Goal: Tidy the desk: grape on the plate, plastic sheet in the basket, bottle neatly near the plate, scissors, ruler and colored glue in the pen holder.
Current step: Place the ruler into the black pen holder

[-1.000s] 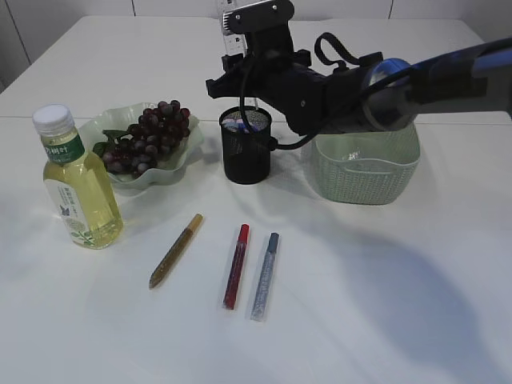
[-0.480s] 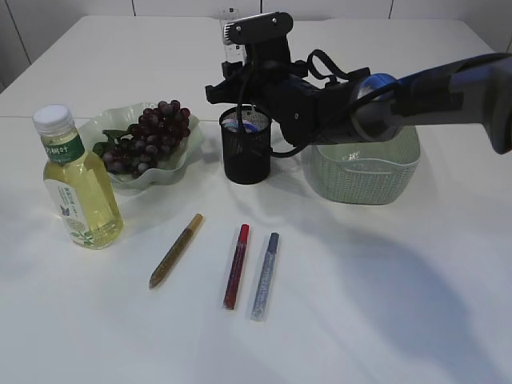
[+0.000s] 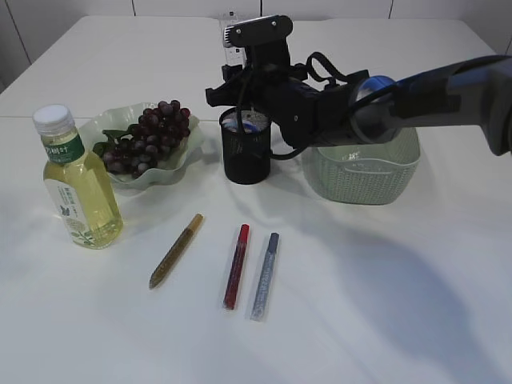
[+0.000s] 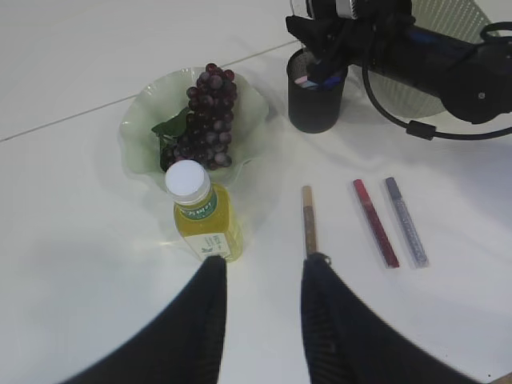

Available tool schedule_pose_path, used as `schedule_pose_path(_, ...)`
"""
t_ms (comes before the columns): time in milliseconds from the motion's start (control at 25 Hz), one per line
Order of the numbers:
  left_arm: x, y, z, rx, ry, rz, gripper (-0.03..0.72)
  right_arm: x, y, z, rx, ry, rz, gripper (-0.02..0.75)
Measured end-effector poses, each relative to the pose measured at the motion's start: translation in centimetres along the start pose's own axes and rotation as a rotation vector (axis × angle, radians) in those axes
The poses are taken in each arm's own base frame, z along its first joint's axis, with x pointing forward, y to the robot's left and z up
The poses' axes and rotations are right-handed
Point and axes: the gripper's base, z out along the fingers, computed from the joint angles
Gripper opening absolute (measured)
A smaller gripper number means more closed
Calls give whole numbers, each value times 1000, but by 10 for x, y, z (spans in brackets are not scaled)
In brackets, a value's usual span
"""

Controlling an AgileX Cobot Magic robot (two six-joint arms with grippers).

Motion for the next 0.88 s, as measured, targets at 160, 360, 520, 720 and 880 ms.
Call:
schedule_pose_path(160, 0, 0, 0, 0, -1, 0, 239, 4, 0, 1, -1, 8, -1, 300)
schedule_pose_path(360, 0, 0, 0, 0, -1, 0, 239, 4, 1, 1, -5, 19, -1, 301)
schedule_pose_path(520, 0, 0, 0, 0, -2, 0, 239, 6, 1, 1, -11, 35, 3, 305)
schedule_pose_path(720, 0, 0, 0, 0, -2, 0, 239, 6, 2, 1, -13, 41, 20, 334)
schedule_pose_path(880, 0, 0, 0, 0, -2, 0, 239, 7, 1, 1, -12, 43, 24, 366)
